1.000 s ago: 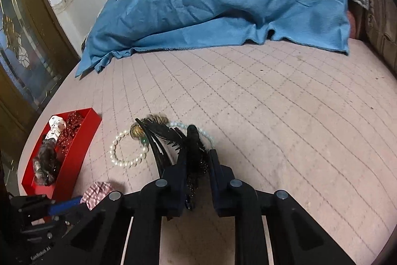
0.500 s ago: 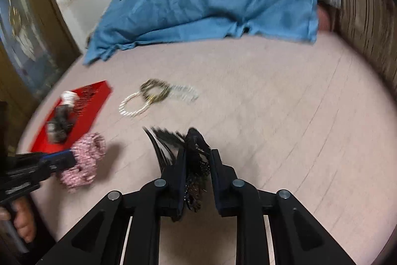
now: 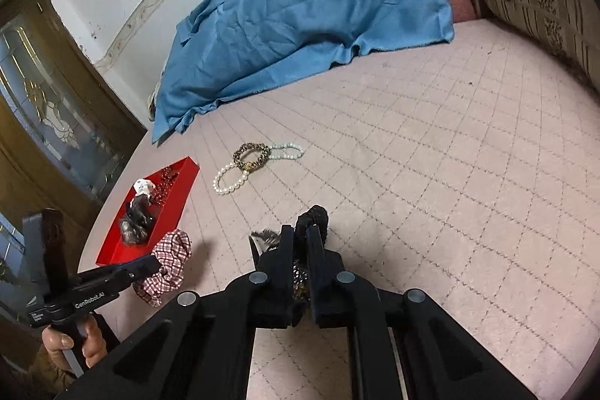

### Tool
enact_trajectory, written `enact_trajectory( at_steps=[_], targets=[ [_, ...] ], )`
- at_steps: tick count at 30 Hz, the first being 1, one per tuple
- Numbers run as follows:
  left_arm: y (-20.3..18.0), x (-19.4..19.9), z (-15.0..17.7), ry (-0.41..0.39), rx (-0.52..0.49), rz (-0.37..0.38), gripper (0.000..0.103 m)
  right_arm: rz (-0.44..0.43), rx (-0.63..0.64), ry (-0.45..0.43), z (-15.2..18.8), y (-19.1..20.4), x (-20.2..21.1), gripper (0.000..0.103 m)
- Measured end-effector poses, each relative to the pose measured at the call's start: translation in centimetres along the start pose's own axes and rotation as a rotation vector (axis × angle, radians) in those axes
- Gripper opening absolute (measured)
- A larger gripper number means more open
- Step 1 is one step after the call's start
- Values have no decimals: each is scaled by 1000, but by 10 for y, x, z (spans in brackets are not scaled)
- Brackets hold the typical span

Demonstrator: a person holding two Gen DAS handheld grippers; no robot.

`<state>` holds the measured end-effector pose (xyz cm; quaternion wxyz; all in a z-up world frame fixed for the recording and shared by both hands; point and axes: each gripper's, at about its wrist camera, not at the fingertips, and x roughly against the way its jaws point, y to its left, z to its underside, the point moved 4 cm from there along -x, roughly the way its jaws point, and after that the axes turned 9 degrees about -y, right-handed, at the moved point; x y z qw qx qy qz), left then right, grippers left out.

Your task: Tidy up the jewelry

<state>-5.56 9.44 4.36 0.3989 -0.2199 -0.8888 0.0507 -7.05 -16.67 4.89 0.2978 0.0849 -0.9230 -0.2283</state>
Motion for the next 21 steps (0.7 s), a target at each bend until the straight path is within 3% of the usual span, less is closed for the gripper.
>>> enact_trajectory(
  at_steps=[10,21],
  targets=[
    [33,41,-11,-87,72,-24,10,-40,154,-11,-3,67,1,8],
    [150,86,-11,-175,255,-235,10,-171,259,74,12,168,-38,8]
  ],
)
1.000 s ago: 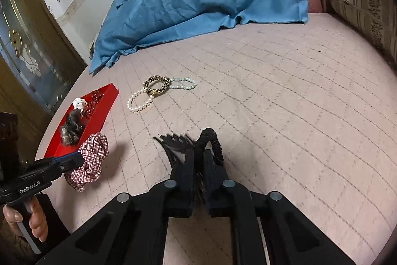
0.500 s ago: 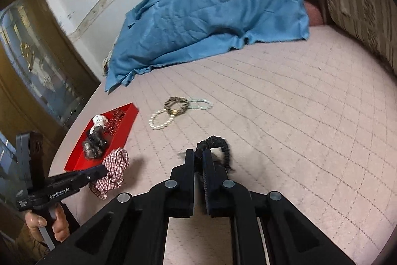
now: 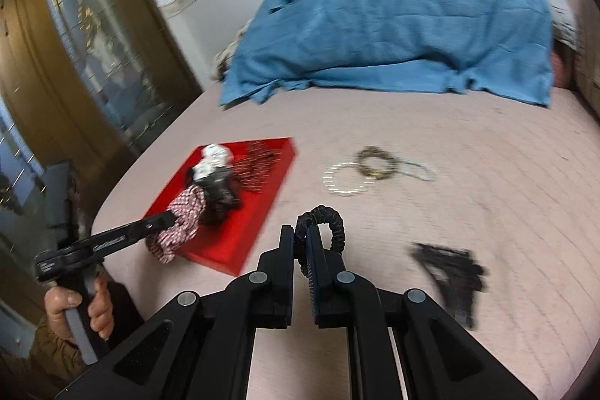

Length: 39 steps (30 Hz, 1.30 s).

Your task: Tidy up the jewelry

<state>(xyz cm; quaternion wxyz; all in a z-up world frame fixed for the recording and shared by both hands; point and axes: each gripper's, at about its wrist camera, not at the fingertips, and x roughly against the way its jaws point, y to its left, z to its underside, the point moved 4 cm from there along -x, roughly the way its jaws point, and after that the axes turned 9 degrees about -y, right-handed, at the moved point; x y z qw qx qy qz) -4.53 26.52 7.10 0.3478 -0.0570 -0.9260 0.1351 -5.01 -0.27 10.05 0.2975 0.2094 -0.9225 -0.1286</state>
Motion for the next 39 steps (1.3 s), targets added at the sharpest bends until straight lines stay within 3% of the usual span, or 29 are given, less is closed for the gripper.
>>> enact_trajectory(
  at_steps=[5,11,29,33,34,36,38,39],
  targets=[
    [40,-4,-6,-18,37,-74,10,-59,74,56,-1,49,-39,8],
    [66,-12,-4,-19,63,-100,10,-94,138,120,4,94,-84,8],
    [92,-16,-3,-54,65,-137,10,-113,169,312,43,131,-170,8],
    [92,-14,-4,-69,63,-140,31,-122,158,308,43,132,-169,8],
    [92,-13,-4,-76,60,-141,36,-120,159,305,42,133,-168,11],
    [90,-11,-5,-88,54,-143,41,-111,158,290,38,131,-164,25],
    [89,-10,-5,-94,49,-145,48,-103,153,270,35,129,-159,47],
    [88,-9,-5,-99,46,-147,49,-100,151,261,33,128,-156,48]
  ],
)
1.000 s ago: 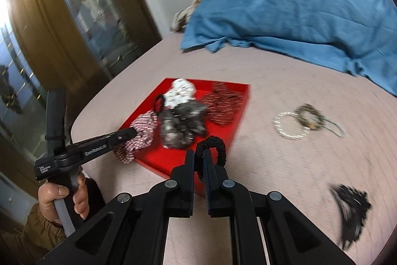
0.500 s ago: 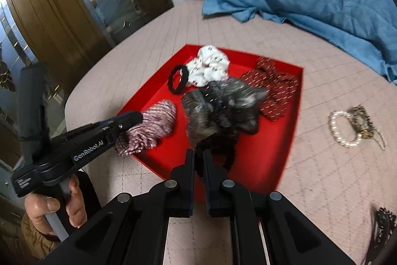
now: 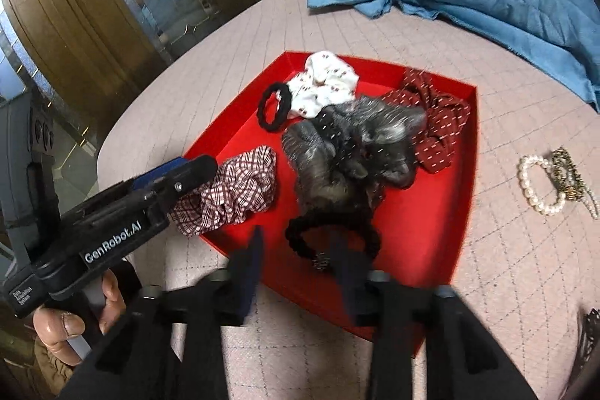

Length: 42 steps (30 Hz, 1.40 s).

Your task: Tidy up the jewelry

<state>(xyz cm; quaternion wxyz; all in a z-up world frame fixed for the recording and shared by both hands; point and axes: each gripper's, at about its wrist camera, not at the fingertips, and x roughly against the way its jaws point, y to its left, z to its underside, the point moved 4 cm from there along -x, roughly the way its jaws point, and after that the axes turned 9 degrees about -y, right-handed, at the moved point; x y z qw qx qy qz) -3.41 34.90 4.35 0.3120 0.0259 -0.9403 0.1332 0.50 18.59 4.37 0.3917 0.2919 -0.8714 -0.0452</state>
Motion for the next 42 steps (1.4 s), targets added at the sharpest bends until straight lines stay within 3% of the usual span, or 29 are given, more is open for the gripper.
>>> enact_trajectory(
  at_steps=[8,14,20,26,34,42],
  targets=[
    [-1,6,1,-28,-12,-18,52,48,1,-67,4,-18,38,48],
    [-14,27,-1,-69,-37,-20,52,160,-42,-134,24,-66,97,54],
    [-57,46,1,-53,-122,62,53,287,-171,-193,53,-142,161,57],
    [-122,46,5,13,-183,194,53,380,-299,-248,84,-210,203,60],
    [-212,24,13,84,-281,285,53,367,-377,-269,108,-253,203,60],
    [-268,-43,8,165,-325,267,53,315,-366,-279,114,-264,190,60]
  ],
)
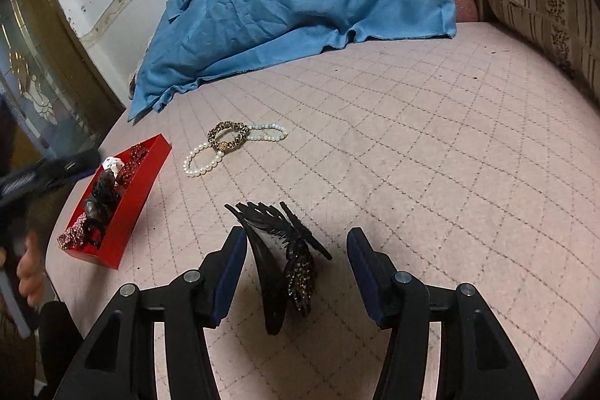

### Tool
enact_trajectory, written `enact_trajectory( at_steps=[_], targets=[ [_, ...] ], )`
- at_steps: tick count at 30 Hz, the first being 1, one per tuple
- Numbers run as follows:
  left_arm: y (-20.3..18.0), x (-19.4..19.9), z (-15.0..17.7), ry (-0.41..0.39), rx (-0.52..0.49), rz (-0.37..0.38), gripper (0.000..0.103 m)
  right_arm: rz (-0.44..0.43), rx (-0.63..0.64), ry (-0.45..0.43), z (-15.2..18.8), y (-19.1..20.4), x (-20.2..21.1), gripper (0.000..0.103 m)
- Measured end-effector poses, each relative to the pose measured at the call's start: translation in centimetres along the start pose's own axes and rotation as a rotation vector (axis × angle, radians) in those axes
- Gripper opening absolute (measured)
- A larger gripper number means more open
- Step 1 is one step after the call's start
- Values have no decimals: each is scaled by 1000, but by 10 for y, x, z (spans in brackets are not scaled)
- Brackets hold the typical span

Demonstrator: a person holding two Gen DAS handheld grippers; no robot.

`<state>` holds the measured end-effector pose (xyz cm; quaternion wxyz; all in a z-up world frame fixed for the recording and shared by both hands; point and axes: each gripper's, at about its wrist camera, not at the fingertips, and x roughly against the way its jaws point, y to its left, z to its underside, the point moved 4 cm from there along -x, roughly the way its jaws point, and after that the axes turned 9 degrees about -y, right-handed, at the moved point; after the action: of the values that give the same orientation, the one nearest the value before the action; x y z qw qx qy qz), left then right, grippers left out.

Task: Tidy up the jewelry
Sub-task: 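Move left tool toward pearl bracelet while right tool grasps black claw clip from bed, then grasp the pearl bracelet with left tool while right tool lifts the claw clip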

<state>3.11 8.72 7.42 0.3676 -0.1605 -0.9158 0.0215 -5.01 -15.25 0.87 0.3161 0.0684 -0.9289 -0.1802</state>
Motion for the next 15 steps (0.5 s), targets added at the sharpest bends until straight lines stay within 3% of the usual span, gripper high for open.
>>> enact_trajectory(
  at_steps=[4,7,15],
  targets=[
    [1,-40,1,59,10,-22,52,-23,-9,12,2,-1,-5,60],
    [4,-71,8,111,-3,-75,41,-27,-7,24,2,-1,-9,60],
    [14,-116,9,169,0,-145,41,-30,27,39,4,4,-19,60]
  ],
)
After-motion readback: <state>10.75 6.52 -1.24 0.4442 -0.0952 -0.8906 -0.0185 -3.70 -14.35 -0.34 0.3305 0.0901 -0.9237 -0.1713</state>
